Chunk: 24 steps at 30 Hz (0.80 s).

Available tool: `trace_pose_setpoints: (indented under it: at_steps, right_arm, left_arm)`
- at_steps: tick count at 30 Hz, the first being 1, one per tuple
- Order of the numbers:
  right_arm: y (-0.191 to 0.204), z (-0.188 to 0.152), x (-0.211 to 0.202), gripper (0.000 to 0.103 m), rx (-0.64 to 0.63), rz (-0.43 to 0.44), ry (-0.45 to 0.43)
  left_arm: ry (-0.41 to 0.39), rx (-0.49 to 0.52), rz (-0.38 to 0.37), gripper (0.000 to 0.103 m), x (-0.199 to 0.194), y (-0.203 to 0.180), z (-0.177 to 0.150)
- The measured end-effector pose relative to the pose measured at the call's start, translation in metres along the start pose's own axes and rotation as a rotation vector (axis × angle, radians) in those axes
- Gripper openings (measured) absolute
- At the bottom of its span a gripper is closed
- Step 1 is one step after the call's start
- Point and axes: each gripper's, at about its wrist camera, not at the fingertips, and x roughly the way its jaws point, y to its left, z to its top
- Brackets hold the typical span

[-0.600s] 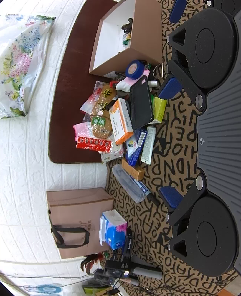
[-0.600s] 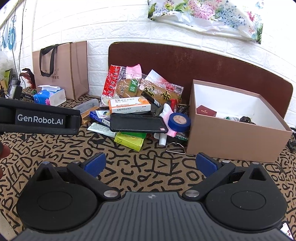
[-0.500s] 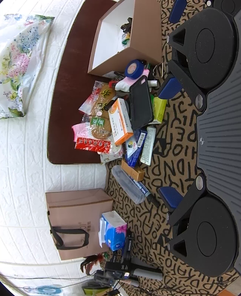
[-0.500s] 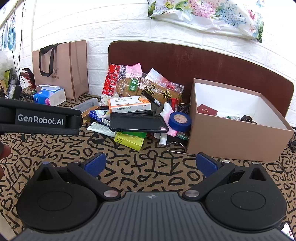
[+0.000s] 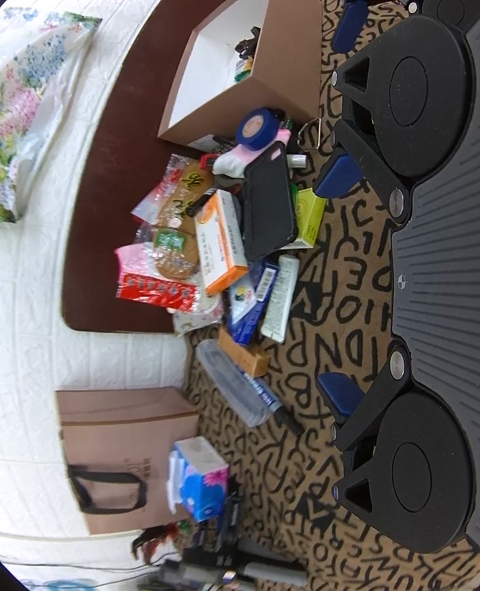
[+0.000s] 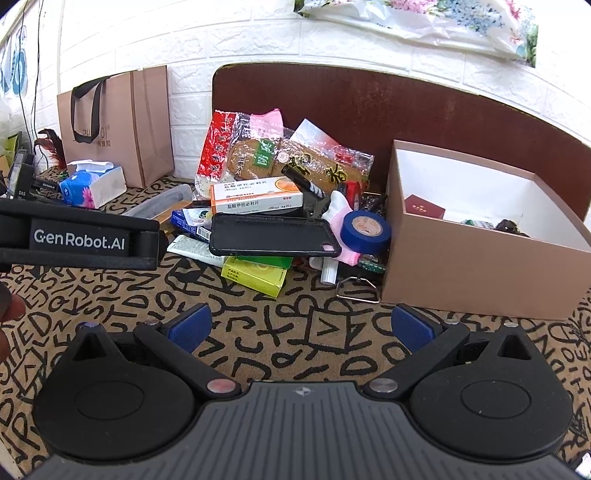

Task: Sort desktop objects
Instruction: 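Move the left tool toward the black phone case while the right tool approaches the green box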

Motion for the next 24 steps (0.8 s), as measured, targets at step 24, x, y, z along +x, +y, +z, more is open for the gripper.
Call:
trace_pose_setpoints:
  at_steps: [24]
  right_arm:
    - [-0.003,0.017,0.112,0.101,0.031,0.161,0.004]
  left_arm:
    - [0.13,-0.032,-0.164,0.079,0.121,-0.012,0.042]
